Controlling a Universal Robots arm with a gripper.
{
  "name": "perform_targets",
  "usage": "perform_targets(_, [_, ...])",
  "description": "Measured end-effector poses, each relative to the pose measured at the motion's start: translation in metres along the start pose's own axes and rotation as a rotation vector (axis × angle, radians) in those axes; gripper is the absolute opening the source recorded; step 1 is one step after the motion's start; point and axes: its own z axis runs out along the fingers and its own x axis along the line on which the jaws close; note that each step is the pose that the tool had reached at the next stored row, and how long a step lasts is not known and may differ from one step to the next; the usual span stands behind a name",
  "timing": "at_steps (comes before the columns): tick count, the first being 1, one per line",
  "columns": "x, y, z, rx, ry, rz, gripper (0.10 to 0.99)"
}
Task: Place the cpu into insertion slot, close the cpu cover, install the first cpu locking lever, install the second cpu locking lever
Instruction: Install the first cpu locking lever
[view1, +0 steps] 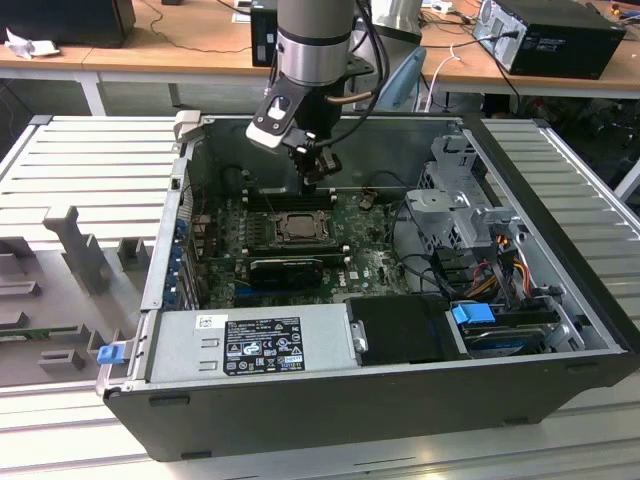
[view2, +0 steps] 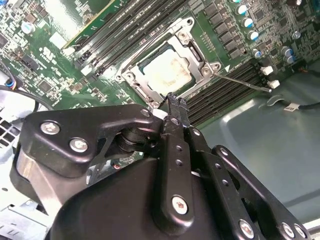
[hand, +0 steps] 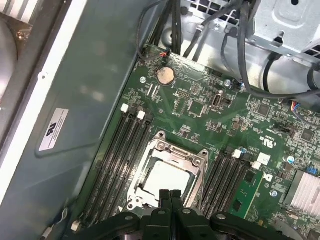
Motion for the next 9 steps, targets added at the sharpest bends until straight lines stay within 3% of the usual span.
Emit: perform_targets(9, [0.0000,0.0000,0.0000,0.004,0.0023,-0.096,0.106])
